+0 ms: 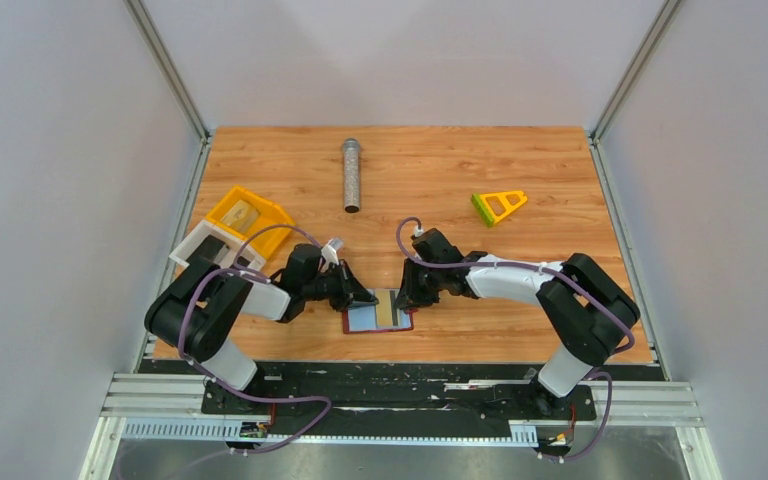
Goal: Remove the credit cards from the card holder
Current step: Remove the credit card from the card holder.
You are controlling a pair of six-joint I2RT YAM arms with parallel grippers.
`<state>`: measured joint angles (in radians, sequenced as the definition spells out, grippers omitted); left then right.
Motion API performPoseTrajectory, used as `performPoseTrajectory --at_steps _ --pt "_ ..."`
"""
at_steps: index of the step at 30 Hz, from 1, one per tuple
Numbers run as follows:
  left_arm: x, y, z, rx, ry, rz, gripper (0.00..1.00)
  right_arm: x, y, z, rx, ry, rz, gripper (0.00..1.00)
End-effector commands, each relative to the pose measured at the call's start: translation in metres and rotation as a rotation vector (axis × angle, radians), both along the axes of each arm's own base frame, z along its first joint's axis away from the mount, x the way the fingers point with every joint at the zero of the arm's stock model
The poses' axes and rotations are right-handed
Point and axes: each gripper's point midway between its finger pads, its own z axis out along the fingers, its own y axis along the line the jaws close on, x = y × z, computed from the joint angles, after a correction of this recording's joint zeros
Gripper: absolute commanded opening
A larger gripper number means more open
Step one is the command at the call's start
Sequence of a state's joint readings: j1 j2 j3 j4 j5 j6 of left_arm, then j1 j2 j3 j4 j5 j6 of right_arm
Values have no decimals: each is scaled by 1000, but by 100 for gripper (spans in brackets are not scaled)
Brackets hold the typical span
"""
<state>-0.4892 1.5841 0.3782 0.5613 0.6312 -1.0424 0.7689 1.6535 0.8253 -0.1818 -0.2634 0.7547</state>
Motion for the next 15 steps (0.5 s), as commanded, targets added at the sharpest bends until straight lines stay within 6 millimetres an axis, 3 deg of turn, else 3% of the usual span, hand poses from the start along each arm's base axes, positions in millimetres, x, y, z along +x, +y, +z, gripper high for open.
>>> performPoseTrajectory --at_steps 1,7,10,12,15 --pt "-1 -10 16 -74 -39 -35 0 -2 -6 -11 -27 8 -9 17" --pt "-1 -4 11 -43 -42 -23 0 -2 -8 -10 -27 7 -11 16" --pt "0 0 9 -28 -45 -21 10 -2 -8 -9 -26 5 -12 16" --pt "0 2 7 -28 -42 -19 2 -1 -8 -9 -25 5 -13 16" --pt "1 5 7 -35 -38 -6 0 -1 -8 -8 -23 1 -12 15"
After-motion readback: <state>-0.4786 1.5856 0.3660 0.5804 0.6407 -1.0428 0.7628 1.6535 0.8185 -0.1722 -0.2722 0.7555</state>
